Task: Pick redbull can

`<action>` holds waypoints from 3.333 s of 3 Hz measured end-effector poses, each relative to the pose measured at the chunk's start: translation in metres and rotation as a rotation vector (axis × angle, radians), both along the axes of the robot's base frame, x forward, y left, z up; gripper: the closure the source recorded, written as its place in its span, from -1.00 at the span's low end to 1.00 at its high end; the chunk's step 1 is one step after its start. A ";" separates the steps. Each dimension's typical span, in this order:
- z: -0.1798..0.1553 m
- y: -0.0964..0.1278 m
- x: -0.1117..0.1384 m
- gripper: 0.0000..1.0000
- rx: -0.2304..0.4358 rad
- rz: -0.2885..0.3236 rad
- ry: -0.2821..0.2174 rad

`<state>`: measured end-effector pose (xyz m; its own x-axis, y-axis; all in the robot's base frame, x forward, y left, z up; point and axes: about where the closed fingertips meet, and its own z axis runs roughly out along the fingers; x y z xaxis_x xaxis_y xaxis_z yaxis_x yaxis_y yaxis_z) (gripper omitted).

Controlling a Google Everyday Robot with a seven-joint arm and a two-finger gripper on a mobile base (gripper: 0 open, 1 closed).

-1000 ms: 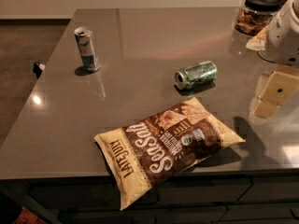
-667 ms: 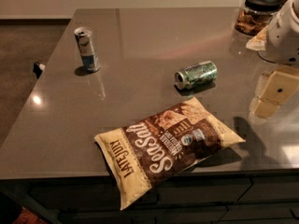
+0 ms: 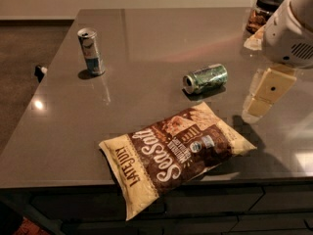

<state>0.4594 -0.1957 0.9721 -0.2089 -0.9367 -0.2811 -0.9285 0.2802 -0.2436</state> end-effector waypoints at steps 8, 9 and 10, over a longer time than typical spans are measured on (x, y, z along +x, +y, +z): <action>-0.008 0.270 0.203 -1.00 0.728 -0.031 -0.081; -0.009 0.321 0.204 -1.00 0.783 0.047 -0.068; -0.014 0.358 0.212 -1.00 0.808 0.093 -0.060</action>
Offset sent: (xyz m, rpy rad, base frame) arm 0.1154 0.0689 0.0101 0.2595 -0.0344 -0.0544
